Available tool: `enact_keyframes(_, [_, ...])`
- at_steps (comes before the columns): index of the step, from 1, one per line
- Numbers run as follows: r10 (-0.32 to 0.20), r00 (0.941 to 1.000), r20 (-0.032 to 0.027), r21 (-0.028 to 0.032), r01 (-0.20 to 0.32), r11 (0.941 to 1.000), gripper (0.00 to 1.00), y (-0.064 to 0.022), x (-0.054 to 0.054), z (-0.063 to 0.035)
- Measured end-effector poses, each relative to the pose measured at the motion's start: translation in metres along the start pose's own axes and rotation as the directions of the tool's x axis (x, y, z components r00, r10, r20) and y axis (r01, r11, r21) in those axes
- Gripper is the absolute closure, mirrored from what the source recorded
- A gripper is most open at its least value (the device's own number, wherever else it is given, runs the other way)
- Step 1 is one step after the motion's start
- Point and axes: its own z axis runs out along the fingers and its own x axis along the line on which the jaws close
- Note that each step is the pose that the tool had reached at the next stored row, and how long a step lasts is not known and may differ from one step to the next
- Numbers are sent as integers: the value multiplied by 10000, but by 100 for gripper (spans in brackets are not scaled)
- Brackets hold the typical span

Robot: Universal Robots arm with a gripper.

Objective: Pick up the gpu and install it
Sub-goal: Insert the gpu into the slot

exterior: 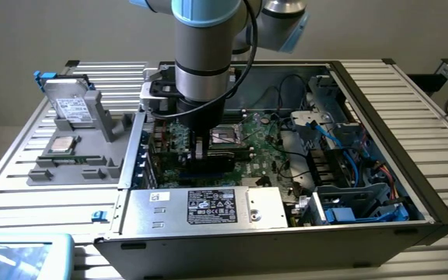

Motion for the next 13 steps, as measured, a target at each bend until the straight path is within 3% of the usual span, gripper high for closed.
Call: enact_keyframes(13, [-229,9997,8,-1,229,9997,71,-1,6,0])
